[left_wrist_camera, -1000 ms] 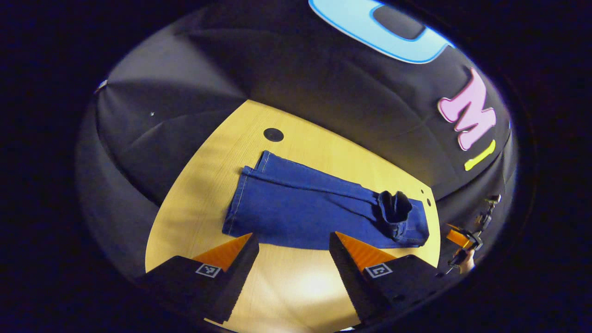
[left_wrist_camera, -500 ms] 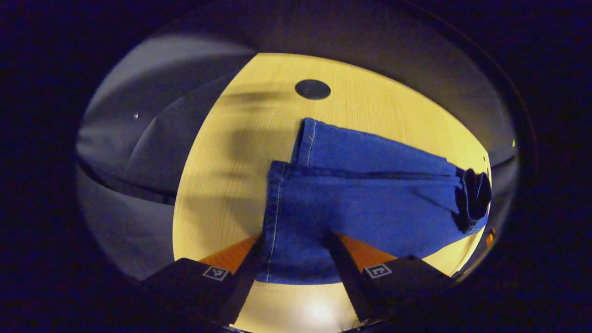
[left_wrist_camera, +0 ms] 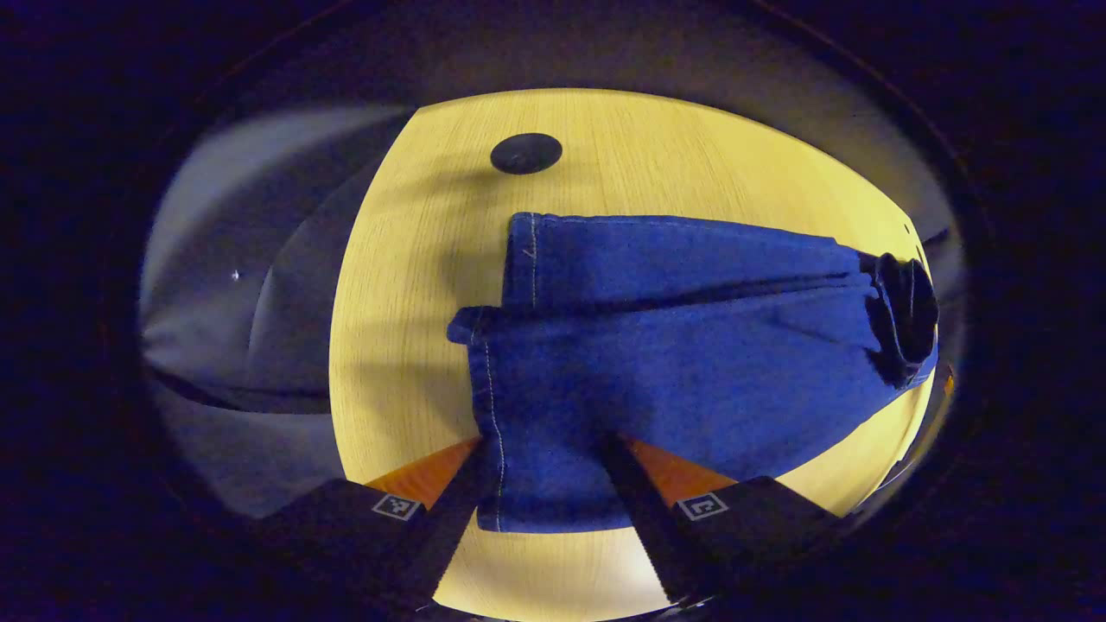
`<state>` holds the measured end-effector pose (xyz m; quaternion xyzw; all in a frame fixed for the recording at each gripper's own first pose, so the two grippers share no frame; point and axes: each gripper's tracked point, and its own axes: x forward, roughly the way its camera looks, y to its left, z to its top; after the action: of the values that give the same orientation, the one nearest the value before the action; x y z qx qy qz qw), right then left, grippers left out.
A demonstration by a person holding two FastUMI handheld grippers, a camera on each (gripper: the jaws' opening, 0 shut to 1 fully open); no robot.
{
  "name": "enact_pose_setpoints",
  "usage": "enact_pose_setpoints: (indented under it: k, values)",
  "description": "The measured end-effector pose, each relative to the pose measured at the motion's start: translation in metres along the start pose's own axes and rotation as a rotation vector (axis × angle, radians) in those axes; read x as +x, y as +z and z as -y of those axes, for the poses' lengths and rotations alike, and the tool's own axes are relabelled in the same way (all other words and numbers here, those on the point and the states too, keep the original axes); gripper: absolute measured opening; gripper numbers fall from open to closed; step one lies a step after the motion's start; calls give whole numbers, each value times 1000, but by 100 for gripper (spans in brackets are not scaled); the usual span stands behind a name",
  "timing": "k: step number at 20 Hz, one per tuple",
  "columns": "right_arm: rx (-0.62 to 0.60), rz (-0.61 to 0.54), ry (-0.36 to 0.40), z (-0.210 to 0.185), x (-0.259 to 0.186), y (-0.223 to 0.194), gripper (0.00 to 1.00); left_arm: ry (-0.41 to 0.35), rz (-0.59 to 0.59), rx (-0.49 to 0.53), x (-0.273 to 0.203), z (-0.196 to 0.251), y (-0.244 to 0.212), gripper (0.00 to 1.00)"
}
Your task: Grasp the waist and the cuffs of the jeans and fold them to make the two legs overlap; first hold the waist and fold one-third of the jeans toward the cuffs, then hold the cuffs and fold the remaining one-third in the same direction to finish folding.
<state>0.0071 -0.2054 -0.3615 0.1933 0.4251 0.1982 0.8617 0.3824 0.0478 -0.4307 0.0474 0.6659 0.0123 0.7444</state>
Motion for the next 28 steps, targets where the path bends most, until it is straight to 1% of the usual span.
enact_pose_setpoints:
  k: [1,2,4,6,7,8,9,10,11,13,14,15,17,18,20,21,23,24,25,26,28]
  values:
    - [4,3,1,1,0,0,83,5,2,-13,0,4,1,91]
    - [12,9,6,1,0,3,83,6,3,-18,5,7,1,88]
    - [29,24,19,-2,-1,8,83,16,3,-2,3,19,3,71]
    - [36,33,31,-4,-3,10,83,56,5,20,3,25,4,37]
    - [30,38,35,-5,-4,10,83,77,-2,6,2,25,5,20]
    - [19,41,38,-5,-5,10,83,87,-6,-2,2,24,6,16]
    - [7,42,36,-4,-7,9,83,85,1,-9,0,24,6,10]
    - [-2,41,34,-3,-9,8,83,65,8,-26,1,26,5,8]
    - [-6,43,36,-1,-15,6,83,26,20,-60,-1,31,4,6]
    - [-6,59,36,2,-22,8,83,-62,74,-157,-14,42,11,6]
    - [-3,65,32,5,-26,8,83,-105,121,-186,-29,48,16,9]
    - [3,70,33,7,-28,9,83,-152,166,-202,-46,57,20,6]
    - [25,83,37,11,-34,14,83,-293,254,-232,-89,88,34,6]
    - [38,92,40,12,-36,18,83,-342,303,-233,-113,105,43,6]
    - [63,115,52,14,-41,24,83,-428,379,-193,-163,146,58,6]
    - [74,125,60,15,-43,28,83,-450,405,-158,-184,169,67,6]
    - [92,137,73,17,-48,34,83,-532,456,-97,-221,241,80,6]
    - [104,138,75,20,-50,36,83,-588,474,-65,-235,281,89,6]
    - [112,141,78,22,-53,38,83,-615,489,-24,-246,314,92,6]
    - [115,155,80,25,-56,43,83,-621,493,25,-246,348,96,6]
    - [117,178,82,33,-68,47,83,-622,429,102,-215,423,88,6]
